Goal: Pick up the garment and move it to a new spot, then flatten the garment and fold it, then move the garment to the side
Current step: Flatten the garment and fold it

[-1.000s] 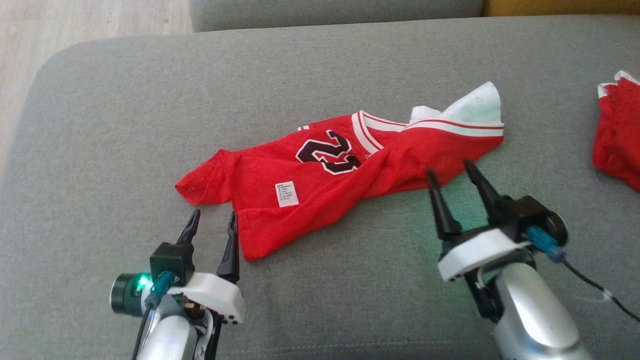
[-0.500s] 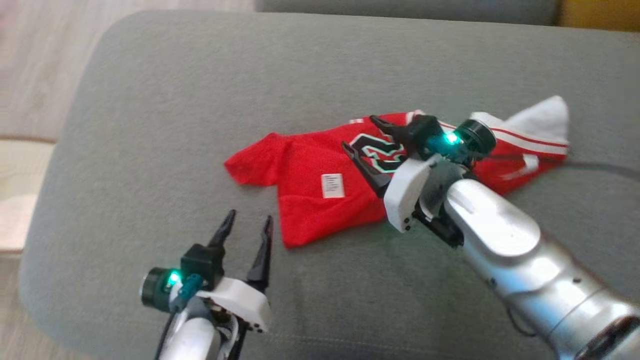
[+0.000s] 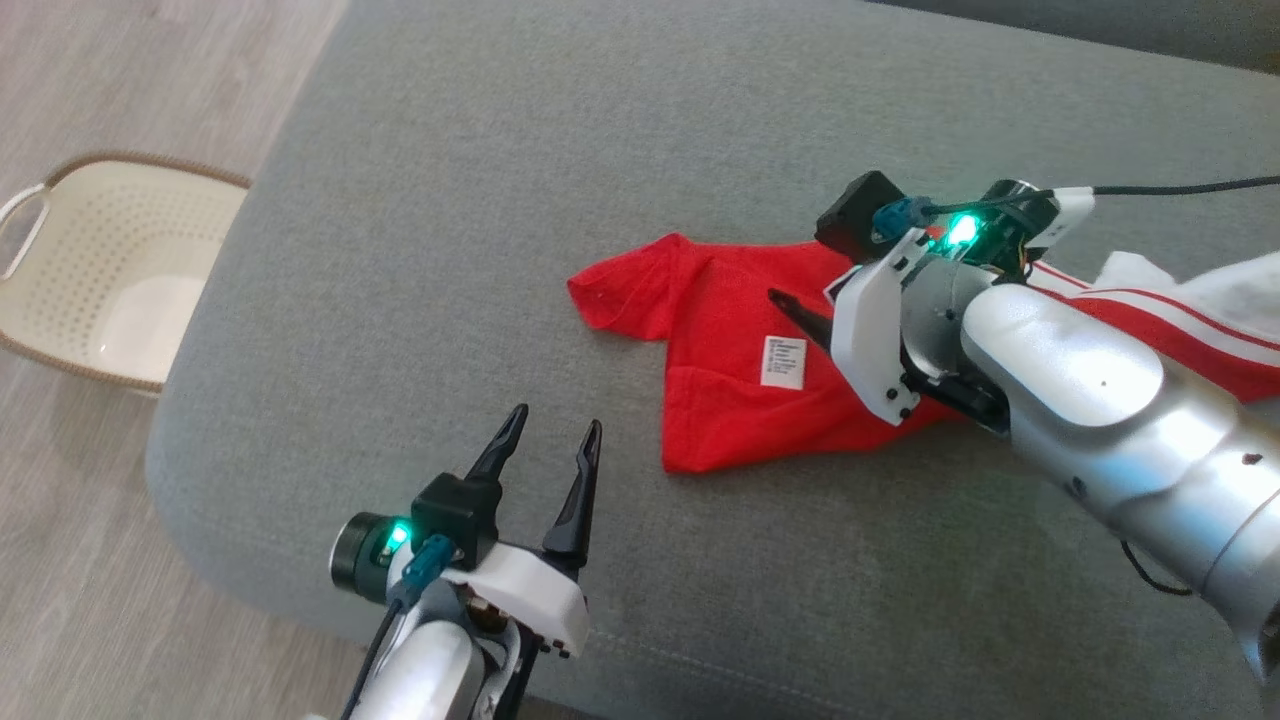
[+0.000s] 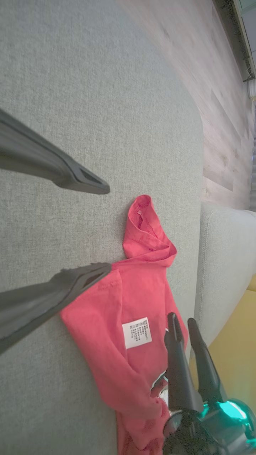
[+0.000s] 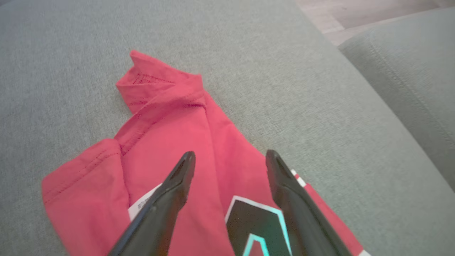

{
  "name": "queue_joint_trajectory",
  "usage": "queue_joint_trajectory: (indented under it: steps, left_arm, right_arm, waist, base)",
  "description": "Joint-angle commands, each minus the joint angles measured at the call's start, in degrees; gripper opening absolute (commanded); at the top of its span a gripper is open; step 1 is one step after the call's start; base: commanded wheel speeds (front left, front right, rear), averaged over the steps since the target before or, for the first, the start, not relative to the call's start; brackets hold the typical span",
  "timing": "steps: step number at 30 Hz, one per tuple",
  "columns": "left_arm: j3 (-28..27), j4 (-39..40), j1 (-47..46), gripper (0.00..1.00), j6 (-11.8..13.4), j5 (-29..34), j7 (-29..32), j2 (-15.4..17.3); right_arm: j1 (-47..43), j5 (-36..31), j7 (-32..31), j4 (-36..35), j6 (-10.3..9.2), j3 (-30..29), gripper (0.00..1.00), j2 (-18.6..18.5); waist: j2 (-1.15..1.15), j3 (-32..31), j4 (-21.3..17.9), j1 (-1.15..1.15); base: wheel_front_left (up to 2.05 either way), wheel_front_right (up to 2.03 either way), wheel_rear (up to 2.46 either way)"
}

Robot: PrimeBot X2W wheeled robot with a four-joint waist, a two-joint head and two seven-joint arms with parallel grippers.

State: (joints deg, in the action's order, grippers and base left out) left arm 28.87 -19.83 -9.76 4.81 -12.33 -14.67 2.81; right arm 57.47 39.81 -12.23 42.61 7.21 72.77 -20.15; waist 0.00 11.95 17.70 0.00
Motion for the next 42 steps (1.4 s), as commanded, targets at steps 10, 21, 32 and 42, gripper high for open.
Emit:
queue_joint_trajectory:
  steps: [10, 21, 32, 42]
  left_arm:
    - [-0.2, 3.3, -2.9, 1.00, 0.9, -1.3, -0.3, 0.1]
    - [1.2, 4.4, -4.0, 1.00, 1.6, -3.0, -0.3, 0.1]
    - [2.7, 4.3, -3.1, 1.00, 1.7, -4.2, -0.3, 0.1]
    - [1.9, 3.4, -3.9, 1.00, 1.4, -3.8, -0.3, 0.1]
  right_arm:
    - [-2.1, 0.3, -12.4, -3.9, 0.28, 0.6, 0.25, -1.6]
    - [9.2, -7.1, 4.6, 8.9, 0.28, -4.7, 0.00, -2.5]
    - [6.4, -10.4, 15.3, 18.9, 0.28, -6.5, 1.00, 4.2]
    - [7.2, -11.9, 21.0, 27.3, 0.28, -10.4, 1.00, 5.5]
  waist:
    - [0.00, 1.8, 2.2, 0.00]
    - [0.00, 3.9, 4.5, 0.00]
    - [0.00, 3.7, 3.3, 0.00]
    - [0.00, 3.9, 0.3, 0.00]
  base:
    - [0.00, 0.00, 0.00]
    - [0.00, 0.00, 0.00]
    - [0.00, 0.00, 0.00]
    - [0.00, 0.00, 0.00]
